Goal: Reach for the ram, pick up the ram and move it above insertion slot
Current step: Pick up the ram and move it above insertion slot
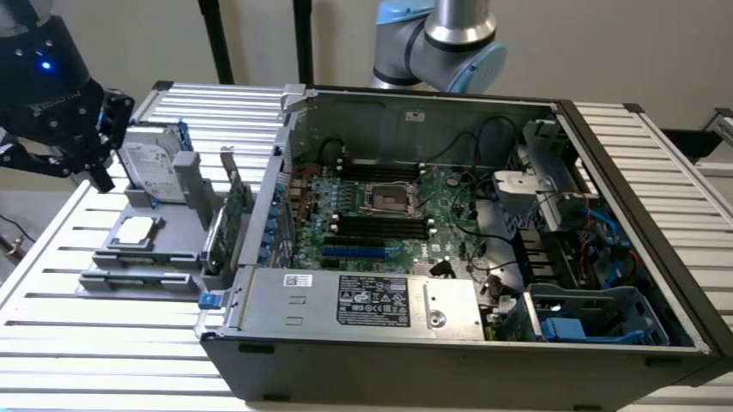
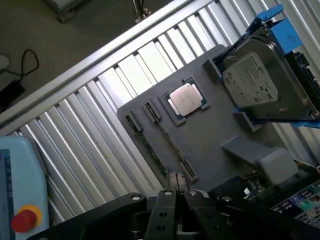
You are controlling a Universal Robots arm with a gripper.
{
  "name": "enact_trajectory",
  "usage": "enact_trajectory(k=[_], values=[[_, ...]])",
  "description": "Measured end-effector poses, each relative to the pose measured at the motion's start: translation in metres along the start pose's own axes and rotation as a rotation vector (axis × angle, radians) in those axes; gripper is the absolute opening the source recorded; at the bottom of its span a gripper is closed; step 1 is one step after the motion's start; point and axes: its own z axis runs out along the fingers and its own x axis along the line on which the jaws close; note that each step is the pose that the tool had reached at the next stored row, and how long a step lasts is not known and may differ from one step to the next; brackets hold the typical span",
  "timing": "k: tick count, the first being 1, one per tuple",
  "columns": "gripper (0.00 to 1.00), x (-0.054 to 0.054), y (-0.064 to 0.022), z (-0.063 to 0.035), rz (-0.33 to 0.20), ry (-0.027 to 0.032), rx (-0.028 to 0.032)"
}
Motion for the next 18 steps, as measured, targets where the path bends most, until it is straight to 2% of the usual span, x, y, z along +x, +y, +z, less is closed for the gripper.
enact_trajectory(k=[18], values=[[0.11, 0.0000, -0.0001, 0.0023, -0.327, 0.0124, 0.0001]])
